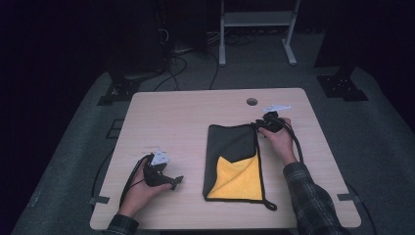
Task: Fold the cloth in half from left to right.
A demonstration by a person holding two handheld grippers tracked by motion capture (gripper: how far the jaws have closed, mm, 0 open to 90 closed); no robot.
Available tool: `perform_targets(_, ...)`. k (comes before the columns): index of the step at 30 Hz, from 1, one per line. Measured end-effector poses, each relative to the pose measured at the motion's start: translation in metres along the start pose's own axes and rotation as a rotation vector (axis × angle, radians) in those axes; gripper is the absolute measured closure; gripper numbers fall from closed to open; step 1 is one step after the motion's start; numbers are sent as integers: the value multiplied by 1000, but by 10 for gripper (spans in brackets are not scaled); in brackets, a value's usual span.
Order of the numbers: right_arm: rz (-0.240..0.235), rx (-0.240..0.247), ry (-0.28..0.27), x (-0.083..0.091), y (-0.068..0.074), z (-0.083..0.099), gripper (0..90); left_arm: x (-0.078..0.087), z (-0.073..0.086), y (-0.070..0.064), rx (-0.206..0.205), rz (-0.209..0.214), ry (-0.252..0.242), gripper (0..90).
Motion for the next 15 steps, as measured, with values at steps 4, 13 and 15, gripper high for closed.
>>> perform_targets(4, 6, 11, -12, 11, -2, -4, 630, 0, 0, 0, 0, 0, 0, 0)
perform_targets(13, -50, 41, -29, 37, 15, -1, 616, 0, 0, 0, -1, 0, 3, 0)
perform_targets(15, -72, 45, -30, 42, 23, 3, 612, 0, 0, 0, -1, 0, 3, 0)
Point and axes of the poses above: each handheld gripper's, and its own axes: x roughly backward along the jaws, z roughly out of its underside, y roughly to its left, the point moved 6 cm from there along -x, roughly forward along the jaws, and after that the axes turned 6 degrees about x, right-handed, at the moved point
